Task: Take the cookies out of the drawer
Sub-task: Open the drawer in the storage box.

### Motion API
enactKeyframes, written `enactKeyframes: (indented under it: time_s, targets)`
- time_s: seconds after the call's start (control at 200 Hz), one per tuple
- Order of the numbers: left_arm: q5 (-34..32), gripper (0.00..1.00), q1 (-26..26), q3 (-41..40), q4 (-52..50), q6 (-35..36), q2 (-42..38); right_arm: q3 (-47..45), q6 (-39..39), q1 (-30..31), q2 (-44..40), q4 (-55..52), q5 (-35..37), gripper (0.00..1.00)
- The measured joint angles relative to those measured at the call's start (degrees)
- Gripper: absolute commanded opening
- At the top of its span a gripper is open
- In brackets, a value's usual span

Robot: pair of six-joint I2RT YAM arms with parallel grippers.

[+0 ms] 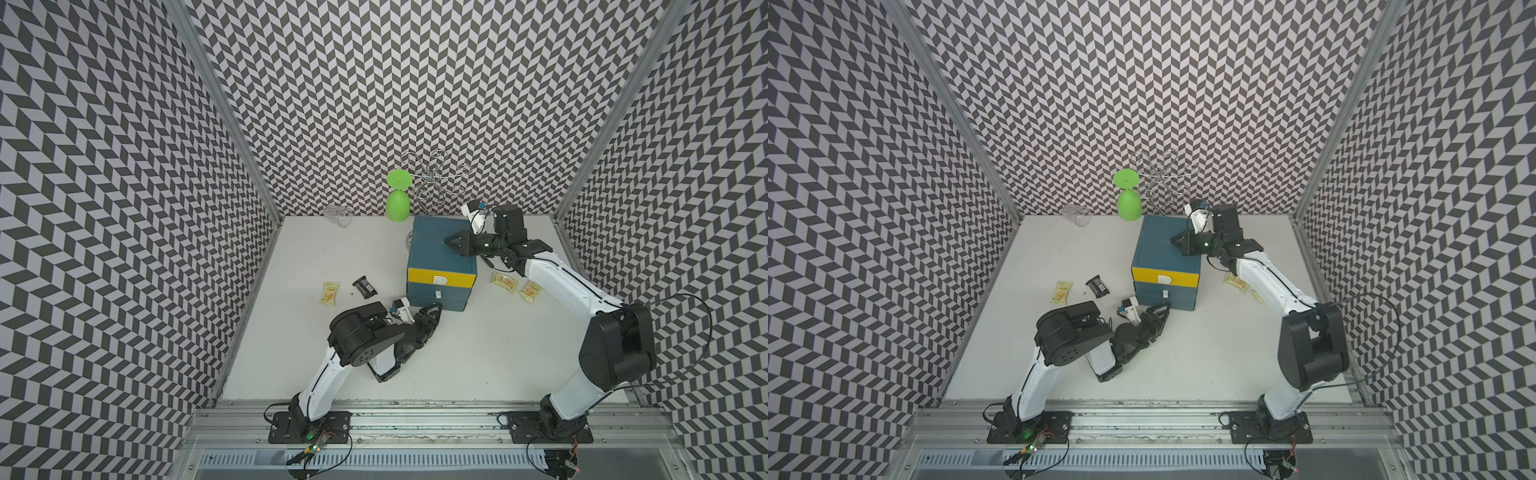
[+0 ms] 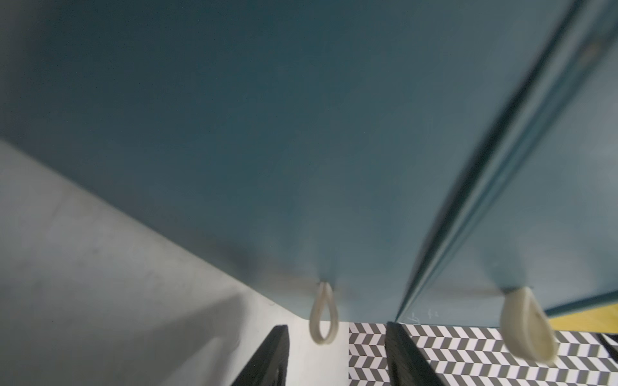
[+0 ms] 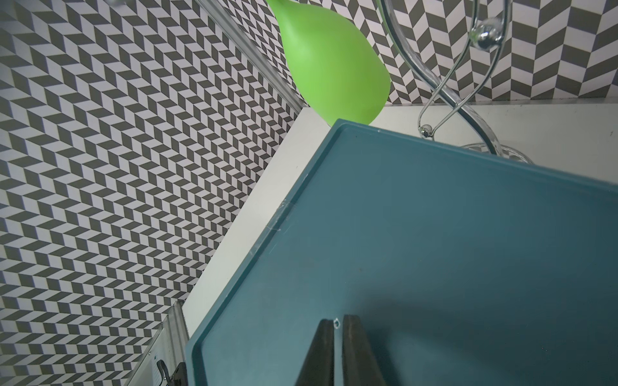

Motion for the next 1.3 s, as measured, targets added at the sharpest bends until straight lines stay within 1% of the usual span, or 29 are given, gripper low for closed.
enactKeyframes:
  time_s: [0.185,0.491,0.591,0.696,0.756,0.956,1.066,1.297]
  targets:
    - [-1.16,0.44,0.96,0.02,-1.33,0.55,-0.57,0.0,-0.39,-0.22,0.04,-0.02,-0.61,0.12]
    - [-0.83,0.3,1.29,2.01,-3.93,3.28,-0.79,0.0,-0.61,-0.44,0.35,0.55,-1.03,0.12]
    - [-0.55,0.19,1.25,2.69,-4.94,3.8,-0.79,0.0,-0.63,-0.55,0.42,0.72,-1.01,0.12]
    - [-0.44,0.05,1.29,2.73,-5.42,4.02,-1.01,0.0,-0.63,-0.63,0.42,0.72,-1.03,0.12]
    - [-0.37,0.0,1.36,2.71,-6.36,3.89,-1.44,0.0,-0.63,-0.63,0.42,0.72,-1.05,0.12]
    - [0.46,0.0,1.6,1.38,-8.17,3.98,-3.19,0.0,-0.59,-0.63,0.42,0.72,-1.05,0.12]
    - [0.76,0.0,1.25,-1.36,-8.04,3.91,-4.85,0.0,-0.52,-0.5,0.42,0.66,-1.31,0.12]
    - [-1.05,0.0,-3.72,-9.01,-5.07,2.25,-7.87,0.0,-0.55,-0.42,0.42,0.59,-1.29,0.12]
